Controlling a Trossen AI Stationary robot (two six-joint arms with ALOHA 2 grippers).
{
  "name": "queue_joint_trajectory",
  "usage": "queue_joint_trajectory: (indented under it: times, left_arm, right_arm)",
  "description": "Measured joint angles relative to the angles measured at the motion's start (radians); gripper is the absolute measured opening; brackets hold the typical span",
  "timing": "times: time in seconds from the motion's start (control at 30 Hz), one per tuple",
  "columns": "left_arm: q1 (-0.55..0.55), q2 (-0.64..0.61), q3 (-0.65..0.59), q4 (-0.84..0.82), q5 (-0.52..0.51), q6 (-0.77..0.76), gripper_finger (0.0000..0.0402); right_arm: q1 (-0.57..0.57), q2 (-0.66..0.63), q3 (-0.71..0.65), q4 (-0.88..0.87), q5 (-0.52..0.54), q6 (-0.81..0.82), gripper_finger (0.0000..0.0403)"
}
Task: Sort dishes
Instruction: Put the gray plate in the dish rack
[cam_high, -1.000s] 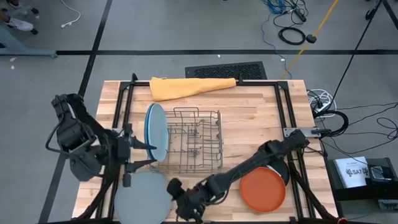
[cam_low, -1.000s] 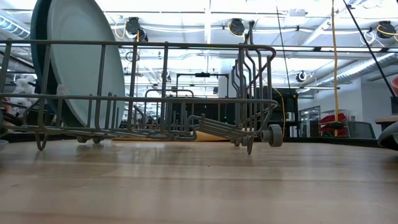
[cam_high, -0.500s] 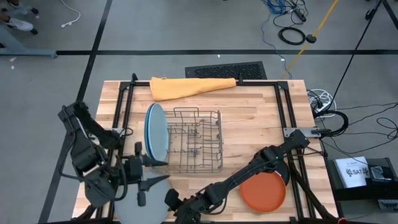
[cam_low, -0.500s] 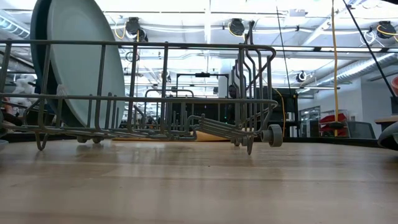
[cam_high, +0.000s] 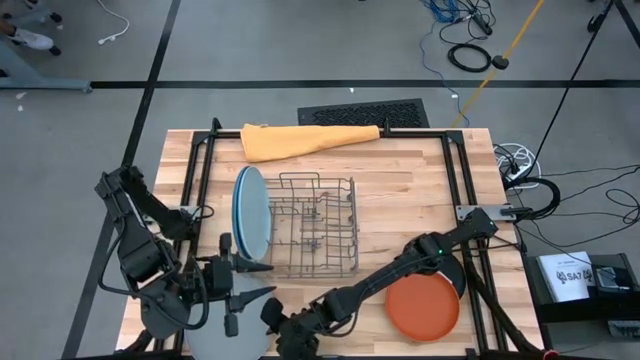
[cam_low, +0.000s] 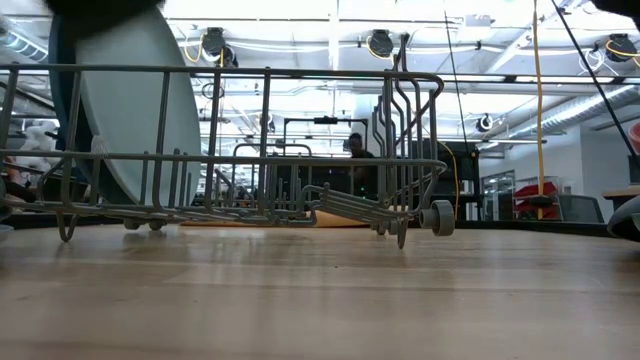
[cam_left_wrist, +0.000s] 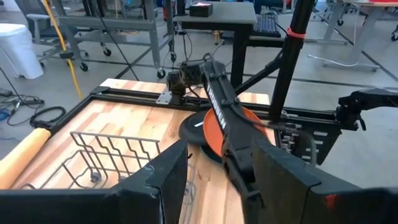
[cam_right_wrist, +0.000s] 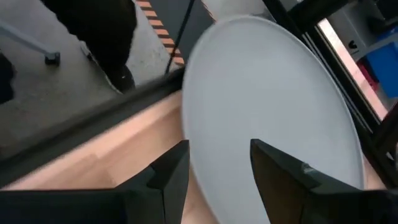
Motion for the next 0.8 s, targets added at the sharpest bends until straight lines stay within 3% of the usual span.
queue_joint_trajectory:
  times: [0.33, 0.57, 0.7, 0.8]
  left_arm:
    - [0.003, -0.001, 0.000, 0.020, -0.010, 0.027, 0.0178]
    - [-0.022, 0.003, 0.000, 0.020, 0.016, 0.019, 0.0178]
    - [-0.064, 0.021, 0.000, 0.009, 0.027, -0.010, 0.0178]
    - [-0.110, 0.053, 0.000, -0.002, 0.101, -0.036, 0.0178]
  right_arm:
    - [-0.014, 0.021, 0.000, 0.003, -0.015, -0.008, 0.0162]
    - [0.013, -0.002, 0.010, -0.010, 0.134, -0.068, 0.0162]
    - [0.033, -0.022, 0.052, -0.024, 0.141, -0.058, 0.0162]
    - [0.046, -0.017, 0.075, -0.103, 0.173, -0.040, 0.0162]
